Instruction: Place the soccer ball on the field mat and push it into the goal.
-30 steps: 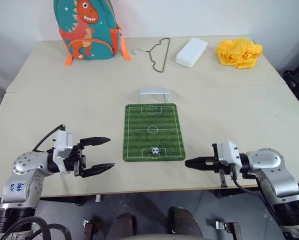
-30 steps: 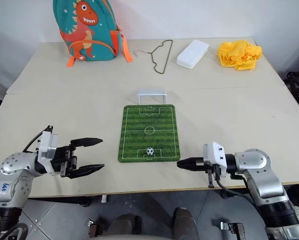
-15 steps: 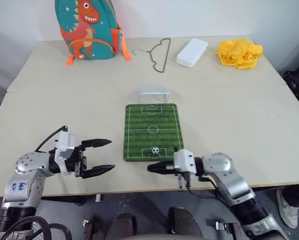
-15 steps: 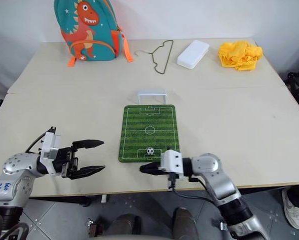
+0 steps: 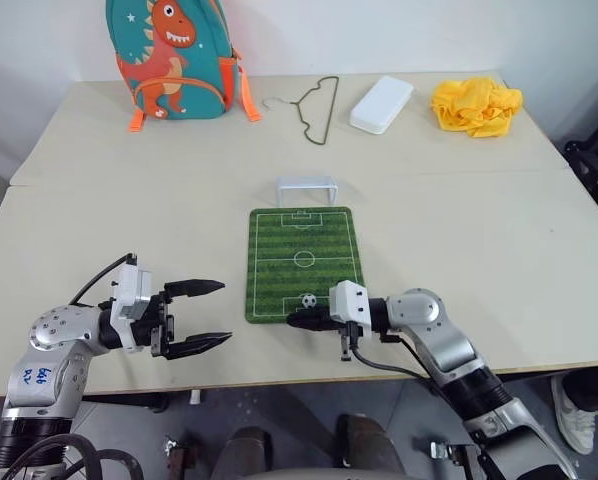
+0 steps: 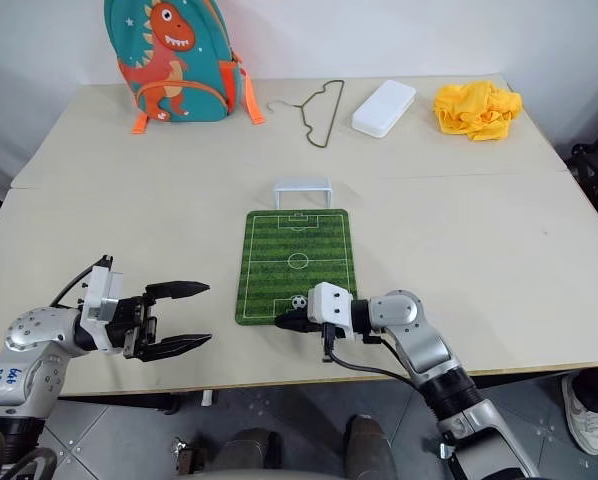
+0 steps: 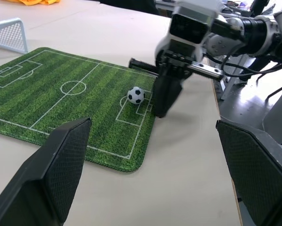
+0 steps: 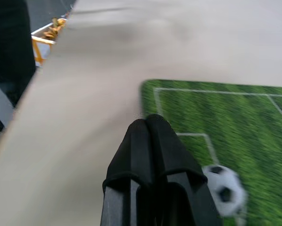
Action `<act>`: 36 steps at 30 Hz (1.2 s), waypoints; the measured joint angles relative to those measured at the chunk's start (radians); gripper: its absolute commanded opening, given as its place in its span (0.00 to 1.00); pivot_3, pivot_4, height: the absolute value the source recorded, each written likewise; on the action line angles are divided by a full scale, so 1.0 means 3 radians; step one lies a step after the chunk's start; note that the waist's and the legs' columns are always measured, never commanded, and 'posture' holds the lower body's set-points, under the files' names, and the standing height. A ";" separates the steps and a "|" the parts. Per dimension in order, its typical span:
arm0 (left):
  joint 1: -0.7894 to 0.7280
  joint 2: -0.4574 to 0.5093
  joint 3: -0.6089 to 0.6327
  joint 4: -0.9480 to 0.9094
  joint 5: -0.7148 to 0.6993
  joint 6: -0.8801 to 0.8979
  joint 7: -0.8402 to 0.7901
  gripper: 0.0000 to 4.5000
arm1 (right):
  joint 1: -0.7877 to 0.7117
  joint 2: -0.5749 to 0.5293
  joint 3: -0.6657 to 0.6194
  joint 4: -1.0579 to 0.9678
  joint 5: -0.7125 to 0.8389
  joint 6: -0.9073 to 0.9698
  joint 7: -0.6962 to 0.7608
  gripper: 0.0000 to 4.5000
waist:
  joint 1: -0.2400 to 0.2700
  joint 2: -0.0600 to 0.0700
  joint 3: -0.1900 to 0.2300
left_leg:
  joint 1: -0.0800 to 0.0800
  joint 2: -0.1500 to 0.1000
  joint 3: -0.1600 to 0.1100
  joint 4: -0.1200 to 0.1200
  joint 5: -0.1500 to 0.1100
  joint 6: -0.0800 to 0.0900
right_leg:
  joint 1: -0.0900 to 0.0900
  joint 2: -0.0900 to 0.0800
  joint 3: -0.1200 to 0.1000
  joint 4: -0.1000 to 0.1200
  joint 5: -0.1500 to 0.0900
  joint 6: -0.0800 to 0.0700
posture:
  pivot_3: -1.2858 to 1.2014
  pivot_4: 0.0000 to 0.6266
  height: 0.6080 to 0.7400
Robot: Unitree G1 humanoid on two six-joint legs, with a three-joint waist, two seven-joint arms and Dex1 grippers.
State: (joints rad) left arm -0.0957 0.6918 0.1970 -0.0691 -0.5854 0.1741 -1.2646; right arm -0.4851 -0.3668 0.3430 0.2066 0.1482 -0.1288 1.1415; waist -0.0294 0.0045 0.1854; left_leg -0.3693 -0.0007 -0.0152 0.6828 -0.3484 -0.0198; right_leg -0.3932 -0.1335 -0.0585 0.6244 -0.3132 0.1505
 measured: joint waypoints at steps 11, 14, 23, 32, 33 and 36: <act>0.0036 -0.0204 0.0005 -0.0032 -0.0016 0.0039 0.0331 1.00 | -0.0859 0.0160 -0.0393 0.1197 -0.0055 -0.1248 -0.0209 0.01 | -0.0005 0.0000 0.0000 | -0.0002 0.0000 -0.0004 -0.0002 0.0000 -0.0001 | 0.0000 -0.0003 -0.0007 0.0000 0.0000 0.0000 | 0.52 0.24 1.00; 0.0013 -0.0292 0.0061 -0.0025 -0.0021 0.0048 0.0472 1.00 | -0.0750 0.0075 -0.0520 0.1118 0.0141 -0.1234 -0.0092 0.01 | 0.0002 0.0000 0.0000 | -0.0002 0.0000 -0.0004 -0.0002 0.0000 -0.0001 | 0.0001 -0.0003 -0.0008 -0.0001 0.0000 0.0000 | 0.52 0.24 1.00; -0.0202 -0.0378 0.0191 0.0193 0.0015 -0.0061 0.0690 1.00 | -0.0048 -0.0750 -0.1101 0.0442 0.0467 -0.0790 -0.0033 0.01 | 0.0007 0.0000 0.0000 | -0.0001 -0.0001 0.0004 0.0000 0.0000 -0.0001 | 0.0005 -0.0004 -0.0010 -0.0007 0.0000 0.0001 | 0.52 0.24 1.00; -0.0291 -0.0424 0.0168 0.0383 0.0373 -0.0329 0.1009 1.00 | 0.0730 -0.1360 -0.2004 0.0147 0.0734 -0.0482 -0.0242 0.01 | 0.0035 0.0000 0.0000 | -0.0001 0.0001 0.0007 0.0000 0.0000 0.0000 | 0.0005 -0.0004 -0.0010 -0.0007 0.0001 0.0001 | 0.52 0.24 1.00; -0.0266 -0.0405 0.0198 0.0383 0.0379 -0.0333 0.1023 1.00 | 0.0851 -0.1408 -0.2117 0.0144 0.0759 -0.0483 -0.0243 0.01 | 0.0050 0.0000 0.0000 | -0.0001 0.0001 0.0007 0.0000 0.0000 0.0000 | 0.0005 -0.0004 -0.0010 -0.0008 0.0001 0.0001 | 0.52 0.24 1.00; -0.0218 -0.0380 0.0263 0.0367 0.0377 -0.0335 0.1068 1.00 | 0.1235 -0.1487 -0.2420 0.0044 0.0866 -0.0494 -0.0210 0.01 | 0.0094 0.0000 0.0001 | 0.0000 0.0001 0.0010 0.0000 0.0000 0.0000 | 0.0006 -0.0003 -0.0009 -0.0010 0.0001 0.0001 | 0.52 0.24 1.00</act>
